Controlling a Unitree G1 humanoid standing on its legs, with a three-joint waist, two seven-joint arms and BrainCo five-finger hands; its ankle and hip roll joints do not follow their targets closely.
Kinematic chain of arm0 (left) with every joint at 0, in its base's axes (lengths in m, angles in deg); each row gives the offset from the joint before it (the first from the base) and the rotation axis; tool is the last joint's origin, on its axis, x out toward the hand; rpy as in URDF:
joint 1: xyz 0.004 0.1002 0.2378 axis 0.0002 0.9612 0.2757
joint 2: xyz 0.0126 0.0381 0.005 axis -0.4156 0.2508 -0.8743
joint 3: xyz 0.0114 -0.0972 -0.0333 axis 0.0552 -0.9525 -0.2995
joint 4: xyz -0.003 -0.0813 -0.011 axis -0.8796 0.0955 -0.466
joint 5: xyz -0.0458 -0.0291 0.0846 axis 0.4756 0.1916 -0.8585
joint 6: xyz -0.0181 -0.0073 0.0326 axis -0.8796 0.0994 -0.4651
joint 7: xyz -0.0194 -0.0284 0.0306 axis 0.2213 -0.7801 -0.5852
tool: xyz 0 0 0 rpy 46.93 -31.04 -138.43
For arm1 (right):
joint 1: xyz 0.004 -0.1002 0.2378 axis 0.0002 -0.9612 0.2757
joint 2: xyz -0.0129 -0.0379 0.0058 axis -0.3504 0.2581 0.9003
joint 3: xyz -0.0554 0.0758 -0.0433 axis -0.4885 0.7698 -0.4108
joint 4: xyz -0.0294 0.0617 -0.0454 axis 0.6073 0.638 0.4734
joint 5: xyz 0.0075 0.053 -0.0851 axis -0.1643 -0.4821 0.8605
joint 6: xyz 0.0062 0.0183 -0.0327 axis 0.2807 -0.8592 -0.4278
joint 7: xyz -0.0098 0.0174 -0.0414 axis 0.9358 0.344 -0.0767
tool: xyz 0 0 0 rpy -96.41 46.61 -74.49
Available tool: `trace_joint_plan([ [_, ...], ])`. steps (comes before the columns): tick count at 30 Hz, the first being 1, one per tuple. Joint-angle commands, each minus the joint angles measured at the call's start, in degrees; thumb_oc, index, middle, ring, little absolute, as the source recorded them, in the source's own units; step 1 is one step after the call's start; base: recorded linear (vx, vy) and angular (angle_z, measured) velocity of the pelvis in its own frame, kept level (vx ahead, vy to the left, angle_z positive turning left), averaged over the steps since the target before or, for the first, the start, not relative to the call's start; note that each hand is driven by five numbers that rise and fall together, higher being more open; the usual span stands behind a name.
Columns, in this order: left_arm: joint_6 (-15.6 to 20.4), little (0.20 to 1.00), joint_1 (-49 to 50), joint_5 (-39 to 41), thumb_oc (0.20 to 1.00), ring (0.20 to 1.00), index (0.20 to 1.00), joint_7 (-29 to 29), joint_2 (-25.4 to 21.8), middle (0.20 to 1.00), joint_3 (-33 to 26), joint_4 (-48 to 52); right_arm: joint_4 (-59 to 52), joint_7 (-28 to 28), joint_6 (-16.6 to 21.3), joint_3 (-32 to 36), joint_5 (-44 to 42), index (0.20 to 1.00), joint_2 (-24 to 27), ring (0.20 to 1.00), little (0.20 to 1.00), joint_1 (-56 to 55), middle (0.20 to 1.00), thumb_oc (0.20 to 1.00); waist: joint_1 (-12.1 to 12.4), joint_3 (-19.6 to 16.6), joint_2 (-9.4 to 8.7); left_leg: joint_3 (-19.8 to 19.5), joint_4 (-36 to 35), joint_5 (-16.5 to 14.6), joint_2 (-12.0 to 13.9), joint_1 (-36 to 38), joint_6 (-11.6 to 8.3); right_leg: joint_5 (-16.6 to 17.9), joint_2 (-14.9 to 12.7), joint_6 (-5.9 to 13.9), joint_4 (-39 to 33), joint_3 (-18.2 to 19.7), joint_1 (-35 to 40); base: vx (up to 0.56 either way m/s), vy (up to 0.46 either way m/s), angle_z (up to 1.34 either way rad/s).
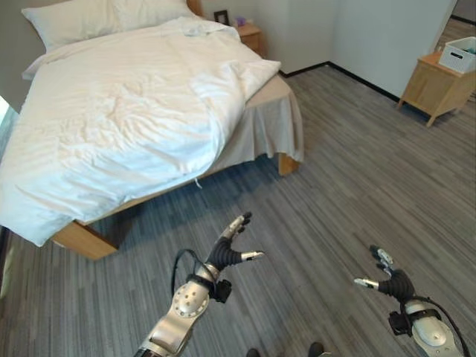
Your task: Making the bed.
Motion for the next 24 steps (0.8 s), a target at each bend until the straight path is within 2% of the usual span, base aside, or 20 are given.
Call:
trace_joint_plan([
  [1, 2.4, 1.0, -5.6, 0.0, 1.0, 1.0, 1.0, -2.1, 0.5, 1.0, 1.2, -1.2, -0.7, -2.7, 2.9, -3.9, 2.5, 1.0, 0.2, 1.0, 1.0, 4.3, 1.0, 1.0, 1.3, -2.6, -1.85, 1.2, 0.6, 1.4, 3.6, -0.6, -2.76, 1.9, -6.6, 5.97, 0.6, 1.7, -0.1, 0.02, 0.037, 0.02],
  [12, 0.5, 1.0, -7.5, -0.7, 1.0, 1.0, 1.0, -4.2, 2.3, 1.0, 3.0, -4.8, 0.2, -5.1, 1.4, -7.5, 5.2, 1.0, -1.0, 1.0, 1.0, 7.5, 1.0, 1.0, 1.1, -2.4, -2.0, 1.0, 0.6, 1.0, 2.8, -0.6, -2.38, 2.3, -7.3, 6.04, 0.6, 1.5, -0.1, 0.01, 0.016, 0.01],
  [17, -1.2, 1.0, -8.0, -5.5, 1.0, 1.0, 1.0, -4.7, 2.2, 1.0, 3.0, -8.2, 0.9, -6.5, 0.4, -7.4, 6.5, 1.0, -1.6, 1.0, 1.0, 9.6, 1.0, 1.0, 1.2, -2.1, -1.96, 1.3, 0.6, 0.6, 2.5, -0.6, -2.03, 2.3, -7.5, 6.19, 0.7, 1.6, -0.3, 0.03, 0.03, 0.0],
  [20, -1.5, 1.0, -7.6, -4.5, 1.0, 1.0, 1.0, -4.6, 2.3, 1.0, 2.4, -8.5, 0.4, -6.8, 0.1, -6.8, 6.4, 1.0, -2.0, 1.0, 1.0, 9.9, 1.0, 1.0, 1.1, -1.5, -2.06, 1.3, 0.6, 0.4, 2.3, -0.5, -1.64, 2.2, -7.5, 6.25, 1.6, 1.5, -0.6, 0.02, 0.039, 0.0],
  [21, -1.6, 1.0, -7.6, -4.1, 1.0, 1.0, 1.0, -4.7, 2.1, 1.0, 2.1, -8.3, -0.2, -6.9, 0.1, -6.4, 6.3, 1.0, -2.0, 1.0, 1.0, 10.1, 1.0, 1.0, 1.0, -0.6, -2.1, 1.3, 0.6, 0.5, 2.2, -0.7, -1.34, 2.0, -7.5, 6.23, 3.7, 1.5, -1.7, -0.1, 0.067, -0.02],
  [23, -2.0, 1.0, -8.6, -3.4, 1.0, 1.0, 1.0, -5.1, 1.2, 1.0, 1.3, -8.2, -2.1, -7.3, 0.0, -5.3, 5.4, 1.0, -2.3, 1.0, 1.0, 11.1, 1.0, 1.0, 0.4, 2.3, -2.17, 1.8, 0.6, 0.1, 2.1, -1.0, -0.2, 3.2, -9.1, 7.68, 14.7, 2.9, -8.0, -0.12, 0.069, -0.07],
  [24, -2.0, 1.0, -8.6, -3.4, 1.0, 1.0, 1.0, -5.1, 1.2, 1.0, 1.2, -8.2, -2.2, -7.3, -0.1, -5.3, 5.3, 1.0, -2.3, 1.0, 1.0, 11.2, 1.0, 1.0, 0.5, 2.3, -2.29, 1.9, 0.6, 0.1, 1.9, -1.1, -0.09, 3.0, -9.4, 7.79, 15.3, 3.2, -8.5, -0.05, 0.064, -0.15],
])
